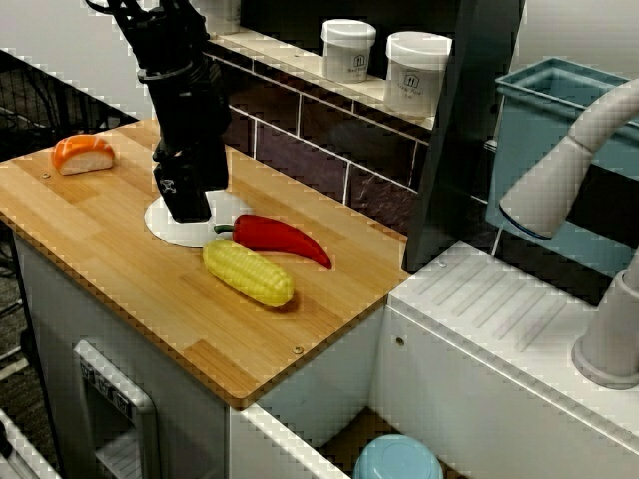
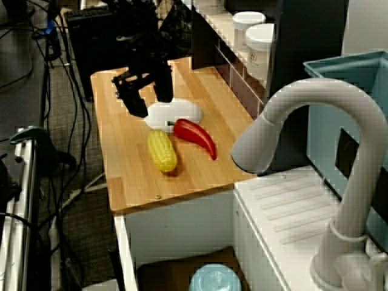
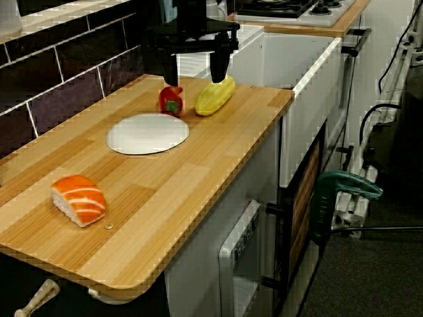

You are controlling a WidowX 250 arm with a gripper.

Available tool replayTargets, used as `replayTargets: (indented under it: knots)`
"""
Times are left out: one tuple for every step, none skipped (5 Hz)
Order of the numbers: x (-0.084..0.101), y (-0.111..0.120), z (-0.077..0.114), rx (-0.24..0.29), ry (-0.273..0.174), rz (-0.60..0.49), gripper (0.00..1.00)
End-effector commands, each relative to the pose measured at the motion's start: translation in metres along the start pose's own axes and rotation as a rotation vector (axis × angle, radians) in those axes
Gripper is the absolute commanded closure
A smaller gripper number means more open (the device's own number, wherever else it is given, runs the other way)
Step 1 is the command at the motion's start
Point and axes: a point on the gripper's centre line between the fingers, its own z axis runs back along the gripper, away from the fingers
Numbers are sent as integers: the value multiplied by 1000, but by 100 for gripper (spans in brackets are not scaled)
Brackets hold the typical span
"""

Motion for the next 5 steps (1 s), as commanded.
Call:
replayTargets:
  knots:
    - [17,-8,12,14,-42,-73,0]
    - [21,-11,9,9,-42,-85,0]
    - [23,-18,1,11,-31,-91,0]
    - [24,-30,-8,16,-21,-110,0]
    - [25,-43,-18,47,1,-126,0]
